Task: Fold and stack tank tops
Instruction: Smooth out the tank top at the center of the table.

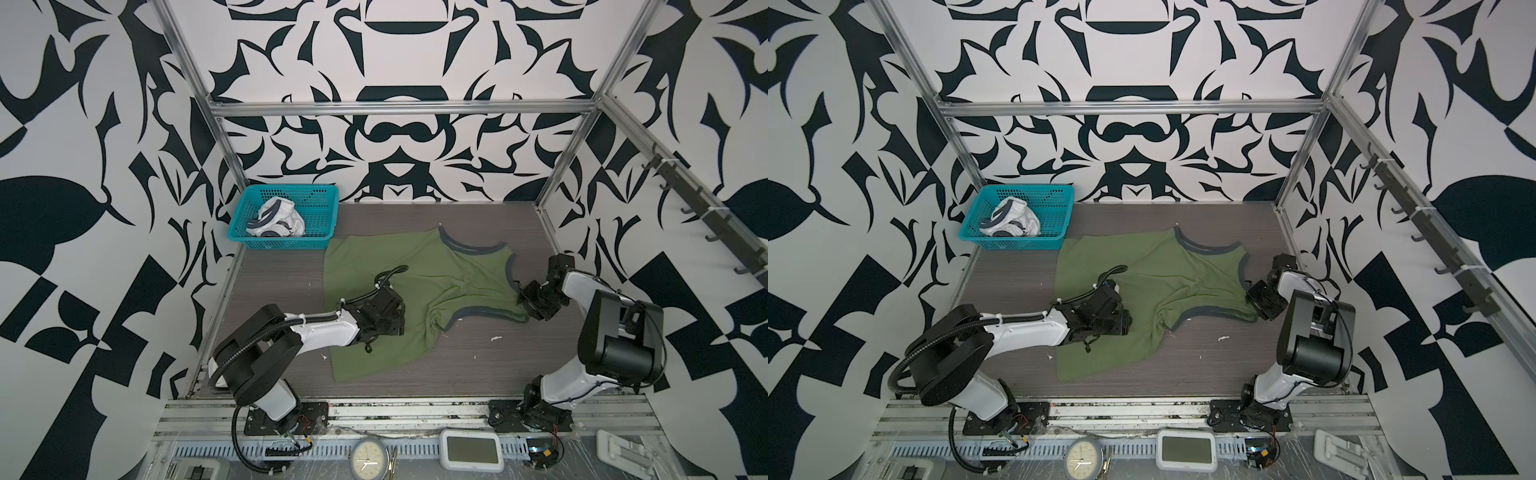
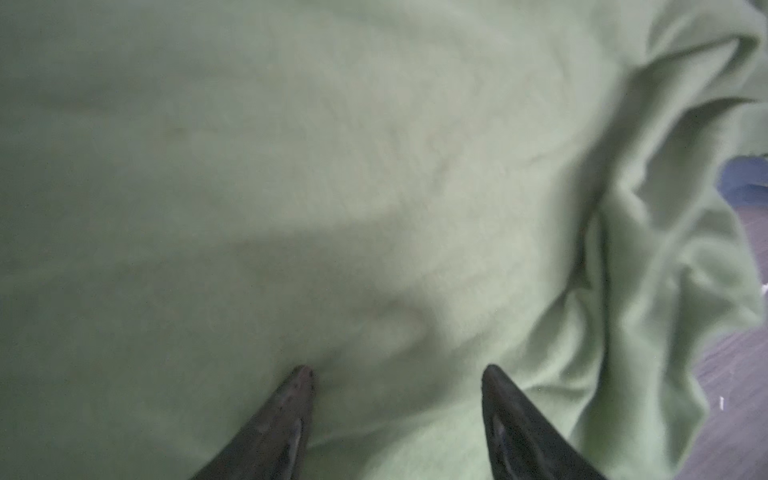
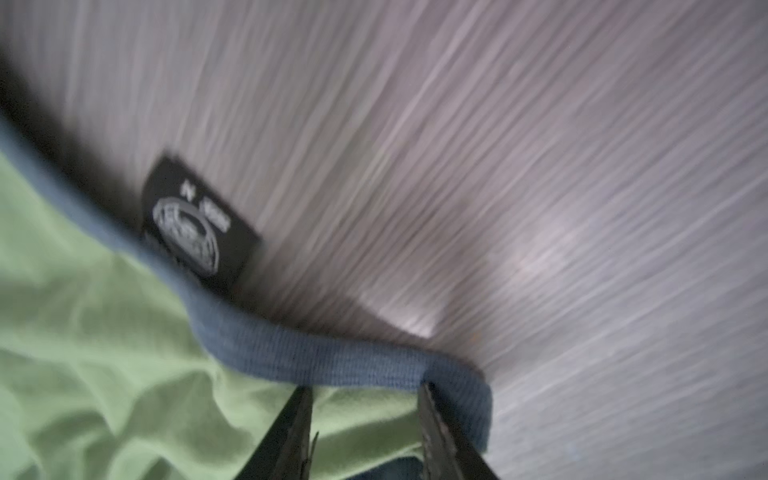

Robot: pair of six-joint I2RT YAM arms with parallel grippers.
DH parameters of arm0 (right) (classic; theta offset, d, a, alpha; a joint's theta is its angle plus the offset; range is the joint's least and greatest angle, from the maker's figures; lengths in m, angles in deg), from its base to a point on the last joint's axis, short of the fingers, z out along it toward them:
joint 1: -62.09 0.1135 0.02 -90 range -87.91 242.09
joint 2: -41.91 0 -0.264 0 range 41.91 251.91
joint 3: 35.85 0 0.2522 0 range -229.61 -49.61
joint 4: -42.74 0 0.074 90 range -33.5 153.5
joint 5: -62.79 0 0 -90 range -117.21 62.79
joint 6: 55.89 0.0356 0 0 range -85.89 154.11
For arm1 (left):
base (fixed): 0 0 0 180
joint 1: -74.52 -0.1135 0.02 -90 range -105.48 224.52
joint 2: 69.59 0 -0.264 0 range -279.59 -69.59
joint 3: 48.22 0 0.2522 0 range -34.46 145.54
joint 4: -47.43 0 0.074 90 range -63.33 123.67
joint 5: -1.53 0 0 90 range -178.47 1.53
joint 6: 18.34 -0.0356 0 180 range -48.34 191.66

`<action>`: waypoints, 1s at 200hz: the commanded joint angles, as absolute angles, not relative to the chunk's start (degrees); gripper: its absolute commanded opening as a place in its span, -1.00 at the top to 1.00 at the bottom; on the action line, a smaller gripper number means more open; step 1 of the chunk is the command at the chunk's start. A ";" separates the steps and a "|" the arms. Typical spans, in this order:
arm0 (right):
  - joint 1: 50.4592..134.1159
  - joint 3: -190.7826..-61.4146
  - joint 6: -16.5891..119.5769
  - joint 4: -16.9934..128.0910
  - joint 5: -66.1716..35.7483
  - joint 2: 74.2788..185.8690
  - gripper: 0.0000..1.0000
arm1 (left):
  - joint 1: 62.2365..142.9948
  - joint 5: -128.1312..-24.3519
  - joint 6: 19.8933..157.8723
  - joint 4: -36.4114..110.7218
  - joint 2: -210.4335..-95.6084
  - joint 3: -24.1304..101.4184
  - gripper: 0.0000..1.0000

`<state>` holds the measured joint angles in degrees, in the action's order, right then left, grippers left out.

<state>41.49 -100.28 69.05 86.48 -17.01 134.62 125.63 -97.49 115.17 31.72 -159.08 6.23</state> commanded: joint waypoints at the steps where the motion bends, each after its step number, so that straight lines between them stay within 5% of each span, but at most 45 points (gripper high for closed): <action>1: 38.62 -100.10 71.66 85.09 -22.07 138.03 0.08 | 123.78 -100.82 120.07 24.73 -156.31 0.95 -0.40; 68: 37.67 -102.51 71.11 89.21 -29.94 128.30 0.08 | 121.45 -102.66 116.23 22.33 -148.74 0.79 -0.58; 110: 47.06 -106.33 68.83 90.06 -28.10 122.05 0.07 | 120.36 -102.79 110.78 21.73 -154.23 14.37 -0.65; 147: 58.20 -116.22 65.92 87.56 -18.48 136.10 0.05 | 116.39 -100.63 108.50 18.68 -165.61 29.01 -0.67; 200: 60.30 -131.72 63.97 84.51 -13.46 156.22 0.06 | 108.72 -101.13 106.41 13.28 -177.31 46.90 -0.68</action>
<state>60.85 -125.20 65.81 84.79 -15.70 151.51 111.42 -100.44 108.44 17.66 -174.14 41.31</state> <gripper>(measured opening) 0.473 0.840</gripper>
